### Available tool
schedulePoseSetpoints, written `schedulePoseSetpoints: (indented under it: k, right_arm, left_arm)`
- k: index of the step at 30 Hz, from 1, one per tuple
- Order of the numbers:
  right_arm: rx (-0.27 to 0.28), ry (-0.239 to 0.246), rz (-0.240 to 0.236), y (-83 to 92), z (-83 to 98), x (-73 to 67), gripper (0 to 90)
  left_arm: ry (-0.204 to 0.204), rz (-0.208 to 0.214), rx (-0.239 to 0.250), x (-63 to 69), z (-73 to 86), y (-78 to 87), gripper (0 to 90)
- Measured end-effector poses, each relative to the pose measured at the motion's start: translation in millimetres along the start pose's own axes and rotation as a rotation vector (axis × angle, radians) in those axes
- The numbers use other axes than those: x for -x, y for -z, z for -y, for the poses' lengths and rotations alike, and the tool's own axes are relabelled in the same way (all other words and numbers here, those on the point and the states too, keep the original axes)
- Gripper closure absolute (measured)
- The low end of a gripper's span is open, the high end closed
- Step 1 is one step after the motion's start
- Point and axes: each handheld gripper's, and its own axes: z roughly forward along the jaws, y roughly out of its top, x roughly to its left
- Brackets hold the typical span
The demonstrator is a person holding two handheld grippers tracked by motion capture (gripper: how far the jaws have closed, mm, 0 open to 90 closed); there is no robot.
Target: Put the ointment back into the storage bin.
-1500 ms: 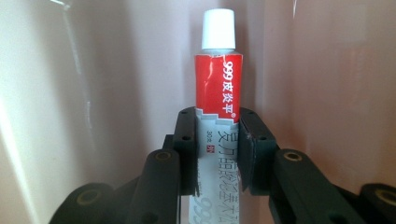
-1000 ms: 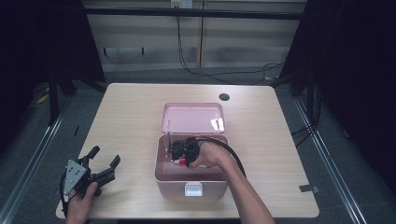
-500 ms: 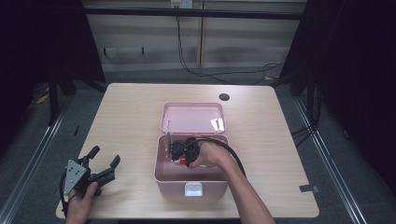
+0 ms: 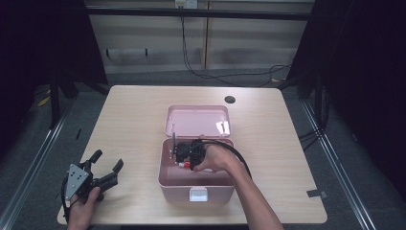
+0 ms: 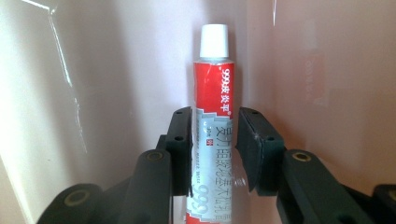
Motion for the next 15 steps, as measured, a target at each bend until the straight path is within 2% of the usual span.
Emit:
schedulePoseSetpoints:
  k: [6,12,15]
  right_arm:
    - [0.023,-0.027,-0.028,5.1,0.1,0.2,59.0]
    - [0.041,-0.044,-0.016,9.3,0.8,0.5,53.3]
    - [0.068,-0.052,-0.015,14.3,2.7,0.1,51.9]
  left_arm:
    - [0.0,0.0,0.0,0.0,0.0,0.0,15.7]
    - [0.0,0.0,0.0,0.0,0.0,0.0,15.7]
    - [-0.001,0.0,0.0,-0.1,0.0,0.0,15.7]
